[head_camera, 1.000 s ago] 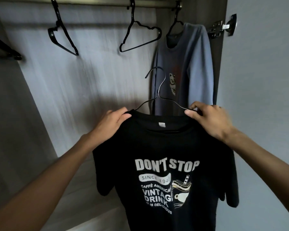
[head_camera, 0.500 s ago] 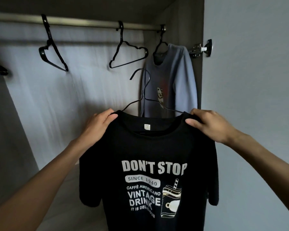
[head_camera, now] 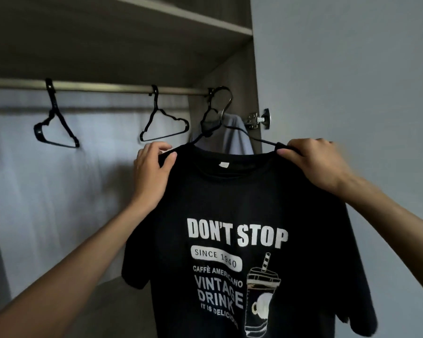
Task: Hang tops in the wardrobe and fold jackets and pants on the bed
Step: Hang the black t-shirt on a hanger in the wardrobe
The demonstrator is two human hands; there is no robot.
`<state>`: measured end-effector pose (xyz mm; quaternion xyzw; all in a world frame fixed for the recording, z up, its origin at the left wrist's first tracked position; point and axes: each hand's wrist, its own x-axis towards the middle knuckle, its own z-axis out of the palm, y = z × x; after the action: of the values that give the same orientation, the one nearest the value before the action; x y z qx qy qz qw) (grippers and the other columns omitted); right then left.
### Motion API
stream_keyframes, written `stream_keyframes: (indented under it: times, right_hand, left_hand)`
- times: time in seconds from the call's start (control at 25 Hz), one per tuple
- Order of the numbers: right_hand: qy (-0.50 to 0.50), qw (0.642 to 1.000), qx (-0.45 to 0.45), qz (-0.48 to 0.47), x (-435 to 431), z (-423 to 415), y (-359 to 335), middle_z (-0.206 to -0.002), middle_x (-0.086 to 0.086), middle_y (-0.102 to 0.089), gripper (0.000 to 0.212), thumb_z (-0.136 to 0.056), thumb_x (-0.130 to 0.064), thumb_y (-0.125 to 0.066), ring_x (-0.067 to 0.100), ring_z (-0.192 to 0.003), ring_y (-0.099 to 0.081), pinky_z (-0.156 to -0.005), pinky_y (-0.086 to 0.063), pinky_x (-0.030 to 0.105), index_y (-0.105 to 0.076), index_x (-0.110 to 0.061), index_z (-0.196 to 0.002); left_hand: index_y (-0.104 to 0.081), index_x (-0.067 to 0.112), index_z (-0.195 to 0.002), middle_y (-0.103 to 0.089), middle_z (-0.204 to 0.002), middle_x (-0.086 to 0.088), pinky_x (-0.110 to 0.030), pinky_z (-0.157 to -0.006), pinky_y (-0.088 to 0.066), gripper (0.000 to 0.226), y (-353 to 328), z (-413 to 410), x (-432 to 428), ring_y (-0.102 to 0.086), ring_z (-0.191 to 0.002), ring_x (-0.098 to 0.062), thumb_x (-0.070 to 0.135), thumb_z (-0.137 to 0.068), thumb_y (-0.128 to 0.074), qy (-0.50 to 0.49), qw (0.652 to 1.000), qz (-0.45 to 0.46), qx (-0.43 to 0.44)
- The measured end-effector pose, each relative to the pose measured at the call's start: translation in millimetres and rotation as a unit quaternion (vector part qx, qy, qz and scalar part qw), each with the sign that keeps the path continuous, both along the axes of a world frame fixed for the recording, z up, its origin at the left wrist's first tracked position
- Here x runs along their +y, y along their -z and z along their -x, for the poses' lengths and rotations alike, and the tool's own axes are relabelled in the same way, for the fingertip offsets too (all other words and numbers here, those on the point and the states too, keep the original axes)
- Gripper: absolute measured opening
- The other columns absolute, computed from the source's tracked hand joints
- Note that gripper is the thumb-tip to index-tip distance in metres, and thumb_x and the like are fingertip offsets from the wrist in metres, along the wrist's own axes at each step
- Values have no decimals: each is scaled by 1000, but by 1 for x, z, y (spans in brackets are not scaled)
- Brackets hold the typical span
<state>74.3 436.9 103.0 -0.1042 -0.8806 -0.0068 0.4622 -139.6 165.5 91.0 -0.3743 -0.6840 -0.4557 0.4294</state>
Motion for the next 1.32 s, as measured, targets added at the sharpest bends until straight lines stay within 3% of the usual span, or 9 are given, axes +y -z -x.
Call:
stream_keyframes:
  times: [0.16, 0.32, 0.52, 0.76, 1.04, 1.32]
  right_hand:
    - [53, 999, 6, -13, 7, -12, -40, -93, 20, -68, 40, -97, -51, -46, 42, -92, -62, -76, -47, 42, -64, -17, -86]
    - [115, 992, -36, -41, -3, -1, -83, -107, 21, -66, 44, -97, -52, -48, 42, -100, -60, -75, -40, 39, -69, -14, -104]
    - [156, 985, -50, -63, -11, 47, -112, -117, 21, -64, 45, -97, -50, -48, 42, -107, -59, -82, -45, 40, -67, -12, -112]
    - [180, 983, -40, -15, -18, 123, -162, -118, 23, -61, 51, -97, -50, -51, 42, -108, -57, -82, -45, 41, -62, -5, -118]
    - [202, 979, -19, 13, -39, 220, -190, -125, 22, -58, 48, -97, -42, -56, 42, -114, -56, -81, -42, 38, -58, -2, -122]
    - [233, 973, -9, 0, -34, 295, -185, -123, 18, -62, 30, -98, -24, -55, 39, -114, -59, -82, -46, 37, -63, -4, -118]
  left_hand:
    - [-59, 25, -97, -58, -99, 7, -36, -87, -48, 11, 5, 2, 24, -57, -92, -13, 17, -91, -64, 80, 993, 55, -61]
    - [-60, 18, -104, -61, -108, 0, -24, -83, -45, 15, 13, 2, 39, -60, -95, -17, 16, -90, -67, 91, 978, 132, -136]
    - [-58, 17, -114, -59, -106, 2, -24, -79, -43, 22, -2, 23, 48, -59, -92, -14, 25, -94, -64, 160, 942, 186, -227]
    - [-56, 31, -115, -59, -113, 12, -25, -85, -45, 26, -18, 102, 64, -60, -104, -10, 36, -92, -65, 215, 912, 264, -227]
    - [-50, 28, -134, -54, -128, 10, -29, -105, -43, 47, -36, 189, 60, -57, -112, -4, 38, -91, -66, 243, 893, 315, -210]
    - [-52, 24, -131, -54, -129, 6, -23, -99, -44, 41, -41, 231, 42, -58, -112, -8, 33, -93, -64, 236, 891, 328, -206]
